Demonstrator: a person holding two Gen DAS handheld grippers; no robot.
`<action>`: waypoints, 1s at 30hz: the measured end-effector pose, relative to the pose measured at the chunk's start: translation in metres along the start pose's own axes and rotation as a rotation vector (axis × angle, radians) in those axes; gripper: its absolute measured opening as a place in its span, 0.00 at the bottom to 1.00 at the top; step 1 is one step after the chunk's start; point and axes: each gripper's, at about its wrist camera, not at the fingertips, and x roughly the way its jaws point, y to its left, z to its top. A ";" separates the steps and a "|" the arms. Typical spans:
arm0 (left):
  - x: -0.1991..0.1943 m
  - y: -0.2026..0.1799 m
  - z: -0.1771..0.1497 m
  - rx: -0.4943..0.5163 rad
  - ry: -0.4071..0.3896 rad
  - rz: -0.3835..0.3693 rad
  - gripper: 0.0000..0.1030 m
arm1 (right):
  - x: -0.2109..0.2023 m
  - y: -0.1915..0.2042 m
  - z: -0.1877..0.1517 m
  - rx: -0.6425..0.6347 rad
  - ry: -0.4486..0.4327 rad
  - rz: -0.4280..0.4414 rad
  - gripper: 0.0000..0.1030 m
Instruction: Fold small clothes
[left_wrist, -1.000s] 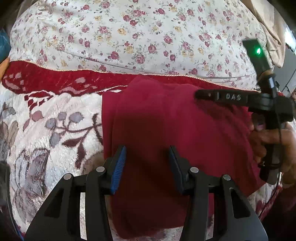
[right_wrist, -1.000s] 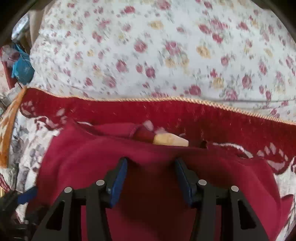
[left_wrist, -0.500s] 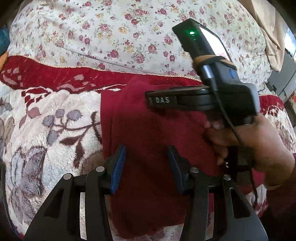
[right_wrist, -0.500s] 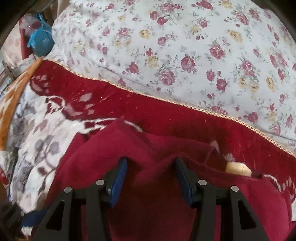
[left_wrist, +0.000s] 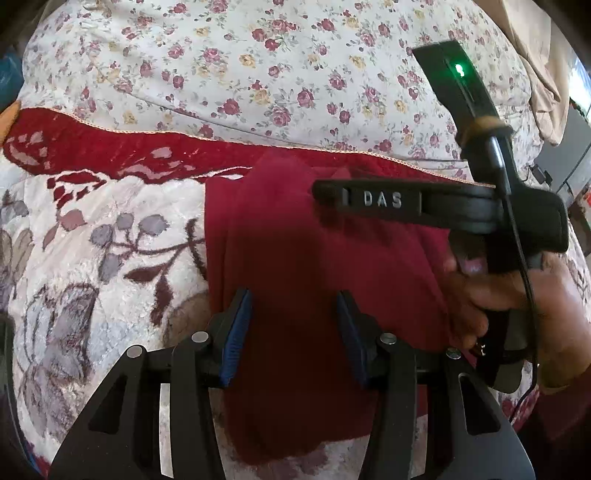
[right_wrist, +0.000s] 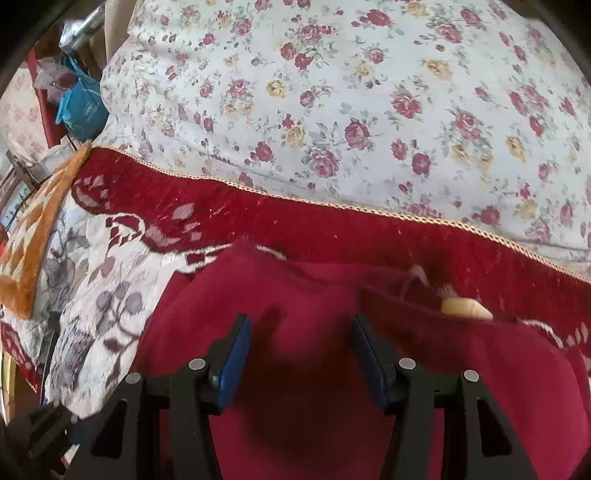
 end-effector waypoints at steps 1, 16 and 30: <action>-0.003 -0.001 -0.001 0.001 -0.002 0.007 0.45 | -0.001 0.000 -0.003 -0.002 -0.001 0.007 0.52; -0.046 -0.013 -0.032 -0.173 0.041 -0.166 0.49 | -0.013 0.001 -0.001 -0.013 0.058 -0.030 0.53; -0.058 -0.026 -0.049 -0.202 0.131 -0.348 0.49 | -0.021 0.011 0.000 -0.028 0.133 -0.086 0.53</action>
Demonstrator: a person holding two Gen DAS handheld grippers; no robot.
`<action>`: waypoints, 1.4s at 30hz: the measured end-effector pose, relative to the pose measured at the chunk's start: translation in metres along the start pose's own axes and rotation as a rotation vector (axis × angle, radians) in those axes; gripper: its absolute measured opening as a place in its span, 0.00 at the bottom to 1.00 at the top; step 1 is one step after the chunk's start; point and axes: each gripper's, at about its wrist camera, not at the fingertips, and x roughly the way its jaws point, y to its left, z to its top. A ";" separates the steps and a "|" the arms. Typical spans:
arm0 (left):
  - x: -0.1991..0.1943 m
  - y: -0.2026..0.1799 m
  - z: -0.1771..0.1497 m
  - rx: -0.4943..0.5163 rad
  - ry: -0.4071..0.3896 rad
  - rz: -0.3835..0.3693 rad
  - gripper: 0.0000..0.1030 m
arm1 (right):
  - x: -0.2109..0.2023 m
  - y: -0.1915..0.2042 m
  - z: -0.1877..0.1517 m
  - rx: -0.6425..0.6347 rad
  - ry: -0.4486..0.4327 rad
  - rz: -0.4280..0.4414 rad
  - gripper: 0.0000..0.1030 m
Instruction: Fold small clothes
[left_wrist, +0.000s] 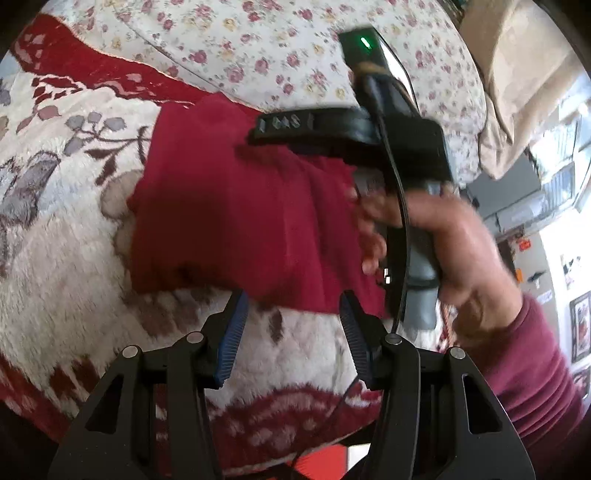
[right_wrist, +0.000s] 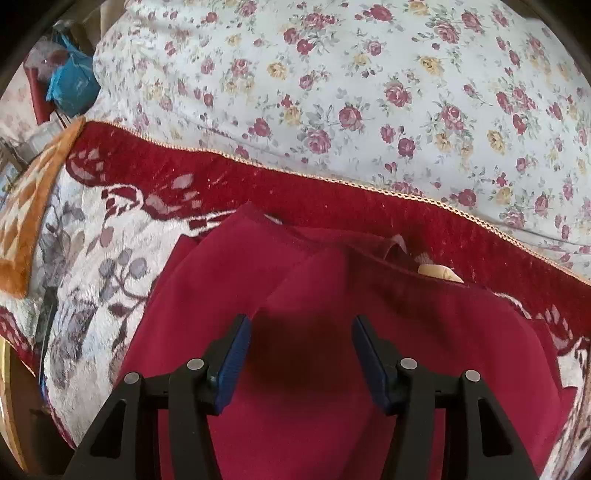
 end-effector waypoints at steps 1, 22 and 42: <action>-0.001 -0.003 -0.004 0.007 0.011 0.000 0.49 | 0.000 0.001 0.000 -0.004 0.006 -0.008 0.53; 0.022 -0.008 -0.022 0.016 0.106 0.038 0.49 | 0.001 0.009 -0.004 -0.001 0.046 0.007 0.53; -0.004 0.037 0.012 -0.099 -0.048 0.071 0.62 | 0.062 0.109 0.031 -0.239 0.165 0.061 0.76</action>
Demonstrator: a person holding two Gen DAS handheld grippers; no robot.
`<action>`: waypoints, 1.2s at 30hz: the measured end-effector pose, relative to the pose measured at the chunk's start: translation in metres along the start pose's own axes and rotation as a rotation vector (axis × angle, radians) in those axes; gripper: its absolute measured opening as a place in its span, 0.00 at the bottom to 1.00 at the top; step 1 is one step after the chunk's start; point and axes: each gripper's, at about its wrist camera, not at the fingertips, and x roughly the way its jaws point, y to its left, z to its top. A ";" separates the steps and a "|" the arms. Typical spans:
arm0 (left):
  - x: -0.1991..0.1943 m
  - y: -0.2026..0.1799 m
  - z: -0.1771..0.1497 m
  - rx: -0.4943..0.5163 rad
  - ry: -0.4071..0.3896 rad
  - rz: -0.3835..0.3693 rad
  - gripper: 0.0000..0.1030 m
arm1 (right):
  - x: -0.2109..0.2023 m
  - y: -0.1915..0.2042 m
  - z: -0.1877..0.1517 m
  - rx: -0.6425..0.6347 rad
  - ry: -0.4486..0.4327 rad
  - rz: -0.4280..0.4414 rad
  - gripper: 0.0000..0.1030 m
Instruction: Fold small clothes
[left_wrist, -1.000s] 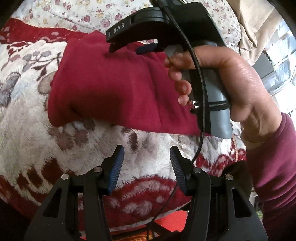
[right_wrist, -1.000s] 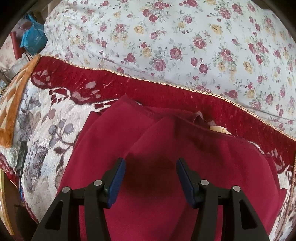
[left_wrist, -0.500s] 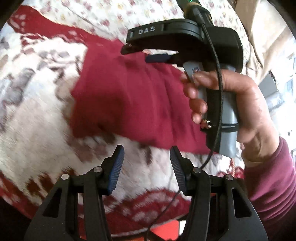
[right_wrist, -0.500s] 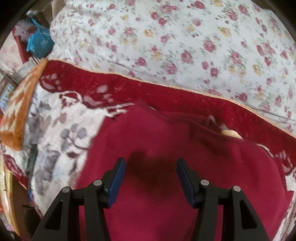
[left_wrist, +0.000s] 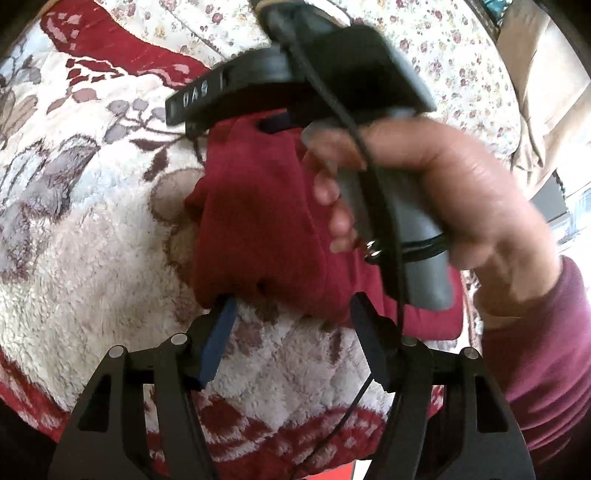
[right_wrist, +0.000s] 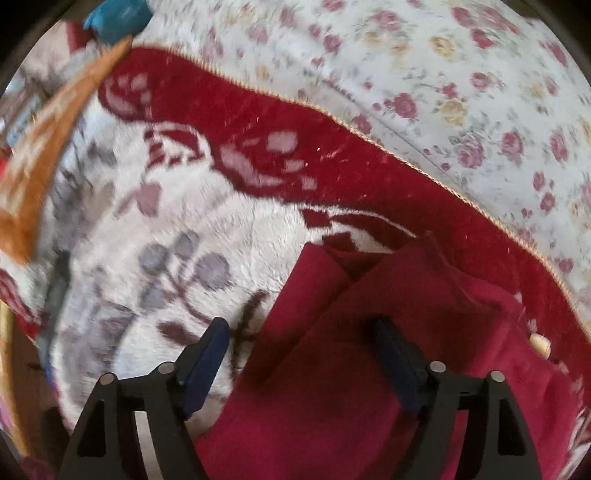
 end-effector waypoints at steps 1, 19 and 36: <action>-0.002 0.002 0.003 -0.002 -0.004 -0.011 0.62 | 0.001 0.002 -0.001 -0.024 -0.005 -0.017 0.76; -0.006 0.019 0.030 0.050 -0.054 -0.170 0.71 | -0.069 -0.065 -0.041 0.089 -0.221 0.152 0.17; -0.010 0.020 0.043 0.112 -0.040 -0.335 0.77 | -0.080 -0.086 -0.054 0.117 -0.246 0.207 0.16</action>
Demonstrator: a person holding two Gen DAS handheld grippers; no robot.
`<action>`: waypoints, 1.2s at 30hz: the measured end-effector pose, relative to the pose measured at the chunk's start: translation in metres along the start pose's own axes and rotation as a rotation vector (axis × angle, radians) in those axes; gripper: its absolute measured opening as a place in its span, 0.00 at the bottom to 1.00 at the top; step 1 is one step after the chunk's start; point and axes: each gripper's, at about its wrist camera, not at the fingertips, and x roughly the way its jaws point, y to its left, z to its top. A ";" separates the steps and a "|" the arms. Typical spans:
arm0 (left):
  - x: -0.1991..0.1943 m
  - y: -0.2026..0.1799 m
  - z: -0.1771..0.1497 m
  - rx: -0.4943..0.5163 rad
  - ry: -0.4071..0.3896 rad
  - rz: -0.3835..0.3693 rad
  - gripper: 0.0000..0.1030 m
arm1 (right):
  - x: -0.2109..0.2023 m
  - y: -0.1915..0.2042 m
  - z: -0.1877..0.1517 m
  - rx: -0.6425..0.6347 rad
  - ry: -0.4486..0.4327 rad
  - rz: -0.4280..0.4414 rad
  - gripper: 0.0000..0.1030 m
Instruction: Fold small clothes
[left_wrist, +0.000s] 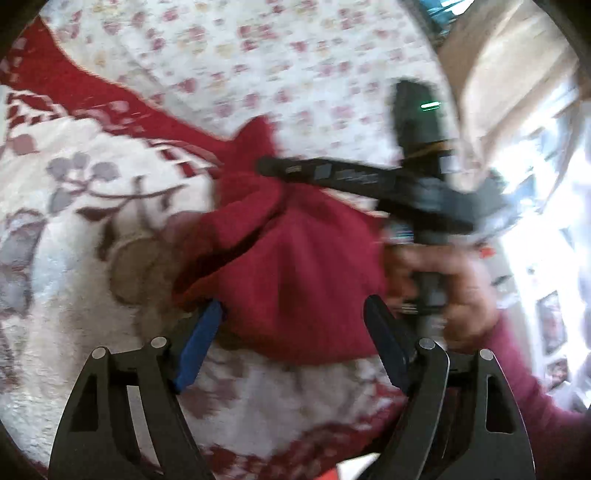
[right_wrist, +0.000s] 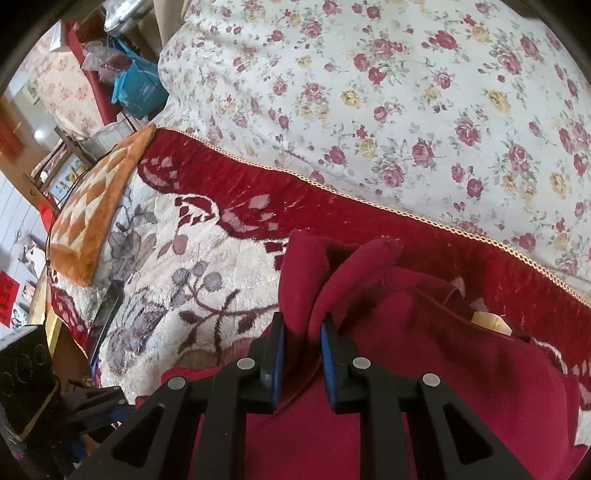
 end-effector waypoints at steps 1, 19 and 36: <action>-0.004 -0.003 0.001 0.013 -0.006 -0.029 0.78 | 0.000 0.000 0.000 0.000 0.000 0.000 0.16; -0.019 0.019 0.014 -0.029 -0.117 0.077 0.83 | 0.007 -0.002 0.004 0.007 0.023 0.035 0.16; 0.045 0.046 0.018 -0.083 -0.010 0.197 0.82 | 0.011 0.000 0.006 -0.001 0.040 0.052 0.16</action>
